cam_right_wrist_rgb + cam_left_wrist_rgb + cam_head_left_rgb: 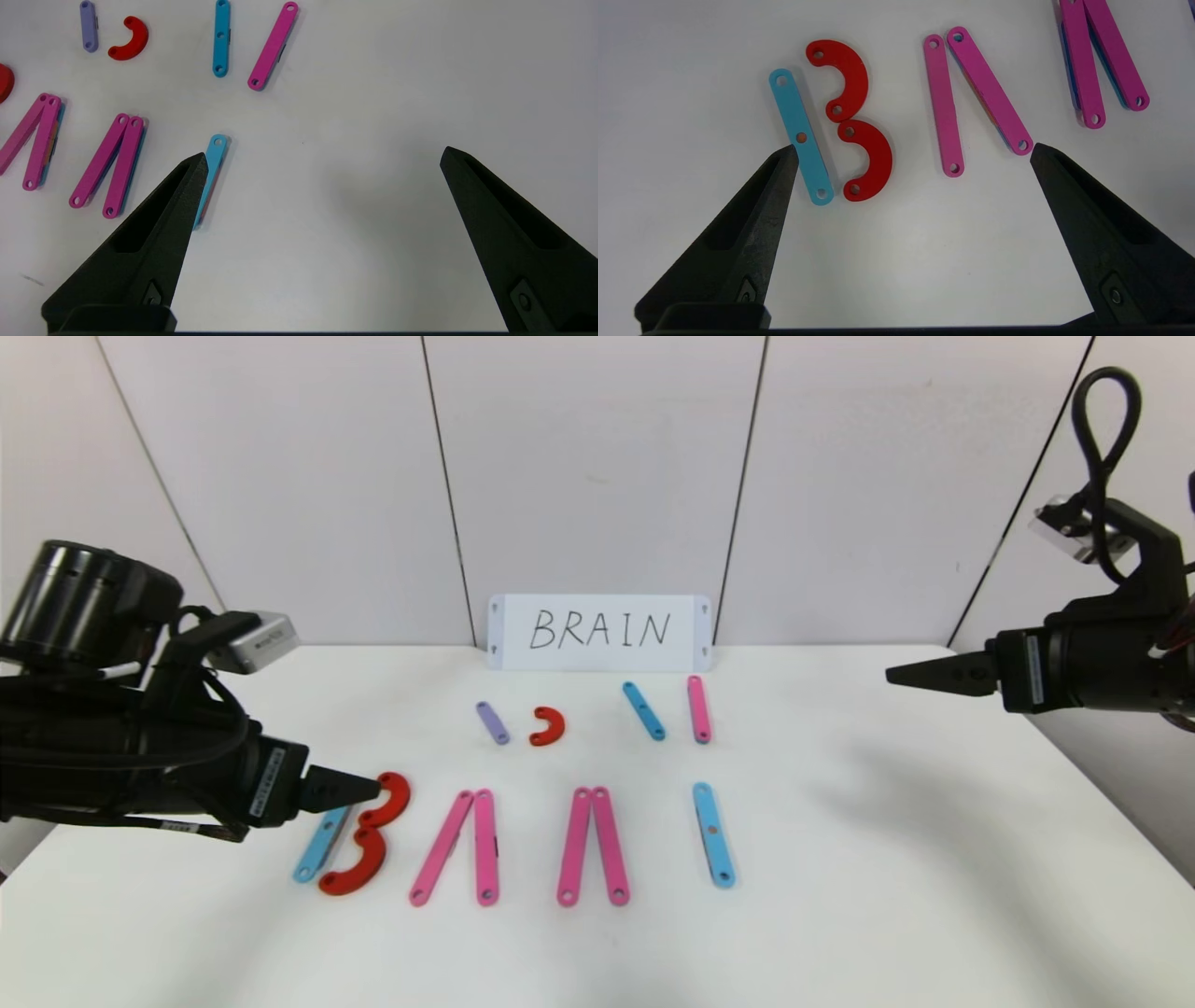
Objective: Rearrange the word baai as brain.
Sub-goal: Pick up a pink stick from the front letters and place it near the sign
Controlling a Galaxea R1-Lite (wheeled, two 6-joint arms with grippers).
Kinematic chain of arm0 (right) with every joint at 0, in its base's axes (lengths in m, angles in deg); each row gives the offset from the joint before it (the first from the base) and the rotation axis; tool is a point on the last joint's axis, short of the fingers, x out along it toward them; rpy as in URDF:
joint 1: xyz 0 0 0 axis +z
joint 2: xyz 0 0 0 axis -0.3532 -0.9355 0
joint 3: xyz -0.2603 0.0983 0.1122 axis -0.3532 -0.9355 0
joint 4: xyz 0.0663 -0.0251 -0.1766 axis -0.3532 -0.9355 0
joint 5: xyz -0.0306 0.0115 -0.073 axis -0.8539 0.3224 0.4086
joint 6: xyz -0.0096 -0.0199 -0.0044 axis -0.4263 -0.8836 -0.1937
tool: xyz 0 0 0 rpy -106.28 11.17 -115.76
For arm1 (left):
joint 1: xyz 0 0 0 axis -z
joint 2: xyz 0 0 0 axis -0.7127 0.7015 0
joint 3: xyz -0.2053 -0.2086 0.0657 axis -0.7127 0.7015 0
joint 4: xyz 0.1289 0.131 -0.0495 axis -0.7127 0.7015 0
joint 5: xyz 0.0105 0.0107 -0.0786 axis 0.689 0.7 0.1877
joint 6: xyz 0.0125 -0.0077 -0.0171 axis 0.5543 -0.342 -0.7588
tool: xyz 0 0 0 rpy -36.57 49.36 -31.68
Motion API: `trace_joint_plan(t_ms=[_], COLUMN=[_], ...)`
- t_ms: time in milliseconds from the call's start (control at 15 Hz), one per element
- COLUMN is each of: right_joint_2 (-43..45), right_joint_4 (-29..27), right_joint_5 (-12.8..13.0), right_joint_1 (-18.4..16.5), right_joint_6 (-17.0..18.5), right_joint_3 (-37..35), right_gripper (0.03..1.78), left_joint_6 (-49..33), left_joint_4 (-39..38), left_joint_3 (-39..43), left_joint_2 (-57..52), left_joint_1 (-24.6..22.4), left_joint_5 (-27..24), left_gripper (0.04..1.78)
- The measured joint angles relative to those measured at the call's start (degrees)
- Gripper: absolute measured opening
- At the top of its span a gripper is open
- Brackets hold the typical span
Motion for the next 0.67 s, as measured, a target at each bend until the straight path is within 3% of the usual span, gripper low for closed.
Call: trace_joint_plan(t_ms=[667], right_joint_2=[-4.14], right_joint_4=[0.48], right_joint_5=[0.02], right_joint_1=[2.26], right_joint_6=[-0.09], right_joint_3=[0.04], right_gripper=[1.74], left_joint_6=[0.90], left_joint_4=[0.24], left_joint_3=[-0.89], left_joint_2=[14.40], left_joint_1=[9.79], left_joint_5=[6.90], left_gripper=[1.74])
